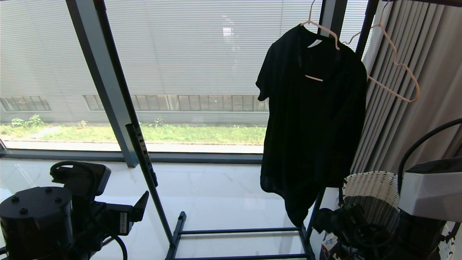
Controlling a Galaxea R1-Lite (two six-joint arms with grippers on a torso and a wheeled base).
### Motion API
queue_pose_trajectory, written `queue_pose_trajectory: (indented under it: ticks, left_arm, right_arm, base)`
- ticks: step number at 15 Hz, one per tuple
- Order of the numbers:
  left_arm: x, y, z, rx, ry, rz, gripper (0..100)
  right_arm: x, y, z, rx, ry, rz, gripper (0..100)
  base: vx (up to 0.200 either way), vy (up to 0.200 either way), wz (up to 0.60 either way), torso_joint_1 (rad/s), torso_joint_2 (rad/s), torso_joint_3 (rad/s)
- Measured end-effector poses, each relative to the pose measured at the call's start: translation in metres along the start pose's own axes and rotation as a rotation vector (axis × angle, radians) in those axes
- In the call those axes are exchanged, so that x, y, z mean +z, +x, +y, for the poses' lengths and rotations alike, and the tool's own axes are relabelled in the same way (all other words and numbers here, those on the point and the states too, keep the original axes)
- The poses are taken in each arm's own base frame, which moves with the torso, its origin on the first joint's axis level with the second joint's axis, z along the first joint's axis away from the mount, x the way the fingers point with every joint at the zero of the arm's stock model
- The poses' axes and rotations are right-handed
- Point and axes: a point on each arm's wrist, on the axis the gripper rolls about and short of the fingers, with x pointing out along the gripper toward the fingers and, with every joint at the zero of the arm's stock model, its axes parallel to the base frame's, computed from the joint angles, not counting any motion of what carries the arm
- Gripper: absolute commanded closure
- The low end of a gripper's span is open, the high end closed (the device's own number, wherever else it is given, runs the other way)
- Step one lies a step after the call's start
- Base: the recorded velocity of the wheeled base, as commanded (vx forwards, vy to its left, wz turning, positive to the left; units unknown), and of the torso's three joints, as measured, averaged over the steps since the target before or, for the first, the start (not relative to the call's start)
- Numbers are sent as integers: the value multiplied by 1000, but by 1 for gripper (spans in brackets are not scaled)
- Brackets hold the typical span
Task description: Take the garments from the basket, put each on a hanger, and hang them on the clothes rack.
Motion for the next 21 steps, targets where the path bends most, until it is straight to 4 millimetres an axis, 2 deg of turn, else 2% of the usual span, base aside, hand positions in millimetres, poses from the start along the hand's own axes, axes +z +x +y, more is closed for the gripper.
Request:
queue_pose_trajectory:
  ticks: [8,9,17,21]
  left_arm:
    - [1,-1,1,1,-3,-5,0]
    - [1,-1,1,1,-4,-5,0]
    - [1,-2,1,0,-4,-7,0]
    - [-4,-5,3,0,-2,-2,0]
  right_arm:
    - [0,7,-2,-14,10,15,0]
    - [0,7,-2,-14,11,14,100]
    - [2,5,-3,-58,35,-31,100]
    - [14,-7,-9,-92,101,-133,100]
  base:
    - [0,0,0,0,0,0]
    - [0,0,0,0,0,0]
    - [0,0,0,0,0,0]
    - [0,0,0,0,0,0]
